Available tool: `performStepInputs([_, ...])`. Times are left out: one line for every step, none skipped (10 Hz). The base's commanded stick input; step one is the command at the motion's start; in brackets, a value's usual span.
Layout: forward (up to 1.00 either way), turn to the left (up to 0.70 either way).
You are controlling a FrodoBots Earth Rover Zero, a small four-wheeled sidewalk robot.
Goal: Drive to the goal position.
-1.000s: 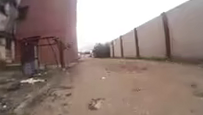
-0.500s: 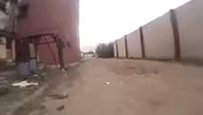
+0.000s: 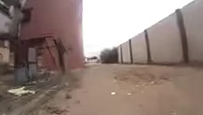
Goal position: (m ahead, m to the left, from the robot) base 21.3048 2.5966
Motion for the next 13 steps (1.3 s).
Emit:
performStepInputs([0.85, 0.01])
performStepInputs([0.85, 0.01])
performStepInputs([0.85, 0.01])
performStepInputs([0.85, 0.01])
performStepInputs([0.85, 0.01])
performStepInputs([0.85, 0.01])
performStepInputs([0.85, 0.01])
performStepInputs([0.85, 0.01])
performStepInputs([0.85, 0.01])
performStepInputs([0.85, 0.01])
performStepInputs([0.85, 0.01])
performStepInputs([0.85, 0.01])
performStepInputs([0.85, 0.01])
